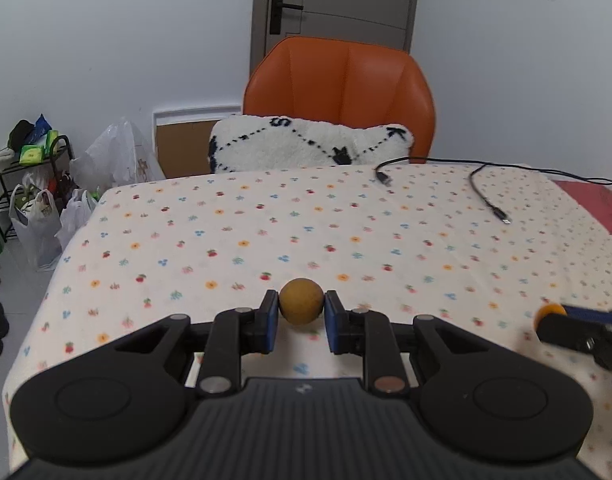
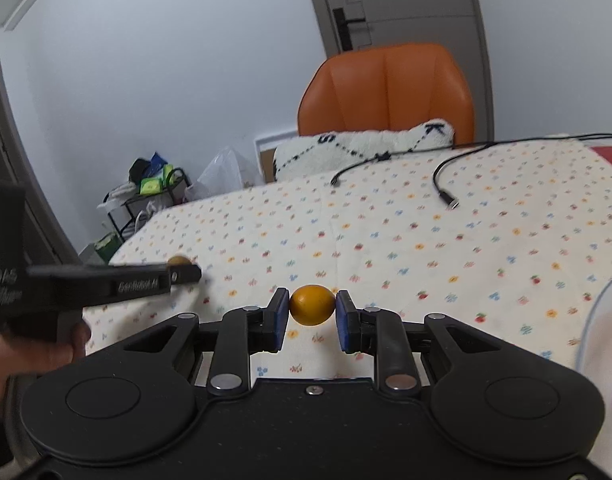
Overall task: Organize fruits
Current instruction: 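Carry the kumquat and longan onto the white plate and open both grippers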
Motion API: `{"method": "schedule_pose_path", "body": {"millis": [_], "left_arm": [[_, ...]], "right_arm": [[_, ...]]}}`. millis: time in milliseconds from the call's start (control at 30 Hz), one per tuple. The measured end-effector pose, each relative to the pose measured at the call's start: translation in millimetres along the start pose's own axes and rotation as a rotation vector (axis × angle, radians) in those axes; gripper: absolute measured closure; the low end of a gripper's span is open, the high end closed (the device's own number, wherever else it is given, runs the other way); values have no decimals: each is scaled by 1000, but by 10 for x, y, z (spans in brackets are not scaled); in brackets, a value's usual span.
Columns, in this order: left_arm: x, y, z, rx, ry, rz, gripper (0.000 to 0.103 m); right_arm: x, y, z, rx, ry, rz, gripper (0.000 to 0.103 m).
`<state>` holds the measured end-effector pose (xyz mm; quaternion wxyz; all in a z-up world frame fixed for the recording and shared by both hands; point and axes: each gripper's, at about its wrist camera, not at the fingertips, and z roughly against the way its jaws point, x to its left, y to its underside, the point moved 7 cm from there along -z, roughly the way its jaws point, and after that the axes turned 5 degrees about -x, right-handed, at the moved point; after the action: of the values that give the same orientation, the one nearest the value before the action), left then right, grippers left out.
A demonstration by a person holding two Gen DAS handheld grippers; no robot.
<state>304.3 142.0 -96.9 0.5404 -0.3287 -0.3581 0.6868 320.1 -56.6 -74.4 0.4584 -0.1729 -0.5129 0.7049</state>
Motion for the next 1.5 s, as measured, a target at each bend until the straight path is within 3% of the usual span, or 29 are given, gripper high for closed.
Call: {"method": "schedule_pose_path", "body": {"millis": [133,767,1500], "left_arm": [[-132,-35,214,-25,16,-8,81],[-1041,-107,1032,-126,151,-30,81],[-1942,51,1217,-113,267,-63,81]], "right_arm": [[-52,-104,232,-57,17,-9,80],[-544,-58,1228,-149,148,-45,80],[-1096,-42,1735,-191,226,-77,80]]}}
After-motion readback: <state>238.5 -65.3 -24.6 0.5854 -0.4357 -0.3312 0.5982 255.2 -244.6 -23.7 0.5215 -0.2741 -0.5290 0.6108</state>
